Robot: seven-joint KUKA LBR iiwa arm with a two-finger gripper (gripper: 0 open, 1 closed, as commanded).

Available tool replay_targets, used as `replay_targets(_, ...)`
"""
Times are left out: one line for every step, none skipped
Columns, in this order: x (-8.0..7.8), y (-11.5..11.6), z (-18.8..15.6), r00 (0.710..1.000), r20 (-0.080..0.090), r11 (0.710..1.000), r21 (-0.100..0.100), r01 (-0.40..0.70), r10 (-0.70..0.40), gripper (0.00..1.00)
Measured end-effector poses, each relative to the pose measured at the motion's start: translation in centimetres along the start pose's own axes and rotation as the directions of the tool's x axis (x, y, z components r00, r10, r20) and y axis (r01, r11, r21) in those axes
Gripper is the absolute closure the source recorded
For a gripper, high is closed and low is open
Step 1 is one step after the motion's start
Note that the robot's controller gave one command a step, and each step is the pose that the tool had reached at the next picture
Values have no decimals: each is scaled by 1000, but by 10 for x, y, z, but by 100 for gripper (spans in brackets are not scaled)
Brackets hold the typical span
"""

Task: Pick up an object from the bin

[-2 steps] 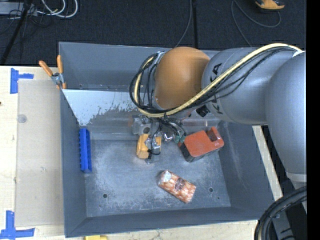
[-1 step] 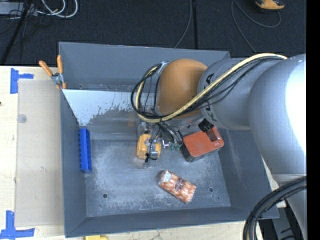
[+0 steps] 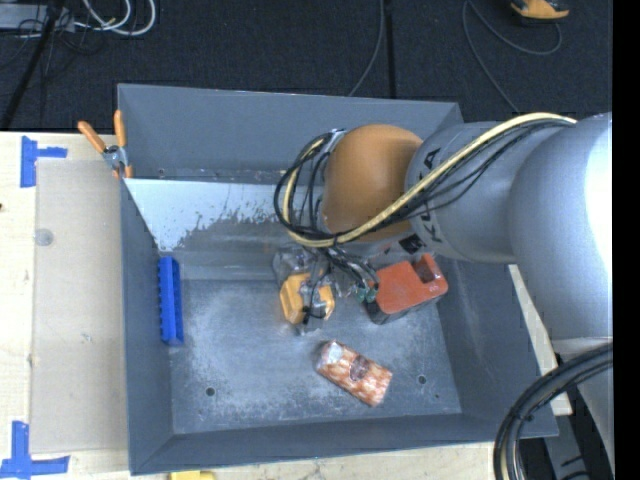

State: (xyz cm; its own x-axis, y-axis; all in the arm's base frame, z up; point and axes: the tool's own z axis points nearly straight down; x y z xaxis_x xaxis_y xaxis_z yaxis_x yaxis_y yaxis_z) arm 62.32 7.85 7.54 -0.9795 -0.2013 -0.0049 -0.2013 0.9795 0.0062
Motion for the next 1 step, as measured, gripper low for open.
replay_targets(0, 0, 0, 1000, 0, 1000, 0, -2, 2, 100)
